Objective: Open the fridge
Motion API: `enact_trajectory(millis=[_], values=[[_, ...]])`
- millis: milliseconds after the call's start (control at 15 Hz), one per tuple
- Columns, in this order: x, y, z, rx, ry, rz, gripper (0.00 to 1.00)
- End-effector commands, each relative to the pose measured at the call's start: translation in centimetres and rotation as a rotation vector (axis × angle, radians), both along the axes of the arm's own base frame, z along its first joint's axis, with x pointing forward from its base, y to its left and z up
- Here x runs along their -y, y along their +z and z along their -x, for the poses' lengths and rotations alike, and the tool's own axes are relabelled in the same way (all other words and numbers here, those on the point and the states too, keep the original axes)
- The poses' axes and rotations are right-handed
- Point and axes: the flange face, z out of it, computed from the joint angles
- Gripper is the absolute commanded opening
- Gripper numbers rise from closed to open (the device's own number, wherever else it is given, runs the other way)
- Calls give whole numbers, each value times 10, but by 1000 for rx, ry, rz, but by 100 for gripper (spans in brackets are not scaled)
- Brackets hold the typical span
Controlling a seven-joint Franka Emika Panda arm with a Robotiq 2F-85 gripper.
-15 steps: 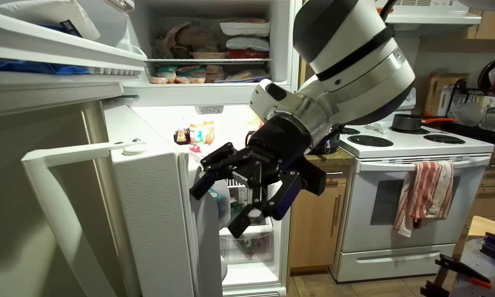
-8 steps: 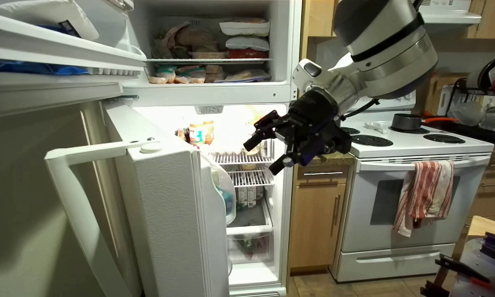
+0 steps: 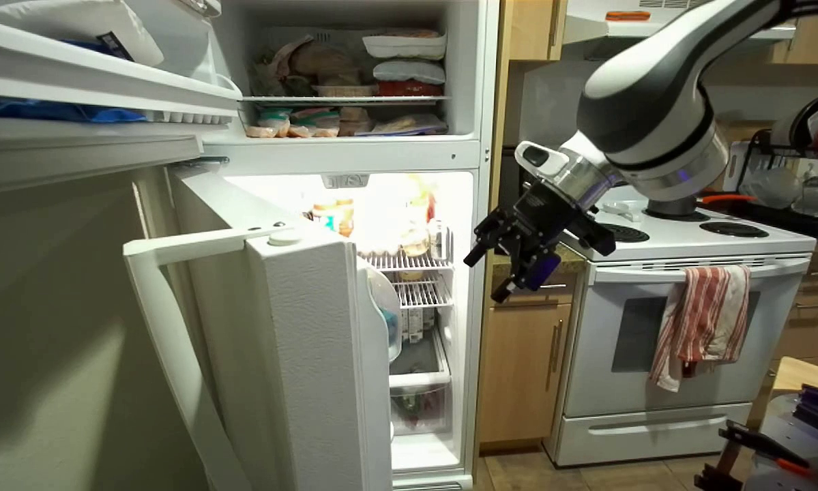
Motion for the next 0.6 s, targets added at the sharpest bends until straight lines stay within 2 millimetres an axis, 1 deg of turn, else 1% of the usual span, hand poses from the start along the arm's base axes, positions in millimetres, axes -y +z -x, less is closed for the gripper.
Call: enact_trajectory(millis=[0, 67, 267, 400, 533], values=[[15, -33, 2, -24, -124, 92, 100], [16, -44, 3, -47, -152, 105, 100], [16, -60, -5, -33, -204, 124, 100], [14, -65, -13, -14, -236, 121, 100], [7, -65, -21, 21, -253, 115, 100]])
